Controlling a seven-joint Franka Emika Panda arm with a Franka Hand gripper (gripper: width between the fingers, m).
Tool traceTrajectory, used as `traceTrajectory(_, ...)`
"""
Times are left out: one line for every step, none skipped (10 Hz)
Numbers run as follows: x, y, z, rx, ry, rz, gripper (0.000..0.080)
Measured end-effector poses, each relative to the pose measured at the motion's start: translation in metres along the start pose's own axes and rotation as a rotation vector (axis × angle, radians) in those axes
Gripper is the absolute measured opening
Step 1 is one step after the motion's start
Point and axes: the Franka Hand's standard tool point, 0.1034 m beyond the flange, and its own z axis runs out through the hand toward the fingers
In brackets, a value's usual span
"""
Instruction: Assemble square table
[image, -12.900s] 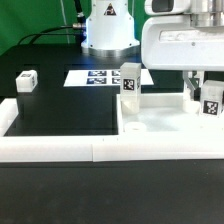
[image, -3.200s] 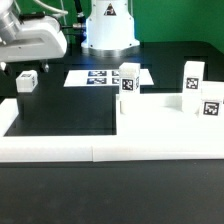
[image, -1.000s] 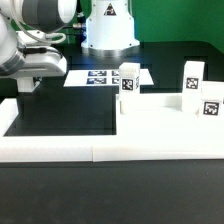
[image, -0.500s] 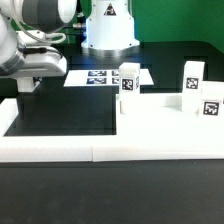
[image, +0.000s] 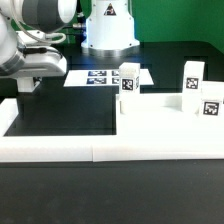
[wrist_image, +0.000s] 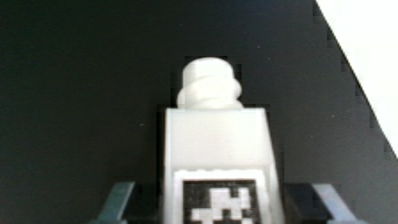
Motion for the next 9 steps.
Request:
traceTrajectory(0.0, 0.0, 0.0, 0.0, 0.0, 0.0, 0.0285)
traceTrajectory(0.0, 0.0, 0.0, 0.0, 0.0, 0.0, 0.0286)
traceTrajectory(0.0, 0.0, 0.0, 0.0, 0.0, 0.0, 0.0287)
traceTrajectory(0.0, 0.0, 0.0, 0.0, 0.0, 0.0, 0.0287)
traceTrajectory(0.0, 0.0, 0.0, 0.0, 0.0, 0.0, 0.0287)
traceTrajectory(-0.001, 0.0, -0.002, 0.0, 0.0, -0.003, 0.0287)
traceTrajectory(-0.008, -0.003, -0.023, 0.006, 0.001, -0.026, 0.0287)
traceTrajectory(-0.017, -0.012, -0.051, 0.008, 0.035, -0.046, 0.0287)
traceTrajectory(-0.03, -0.024, -0.075, 0.021, 0.058, -0.065, 0.0287)
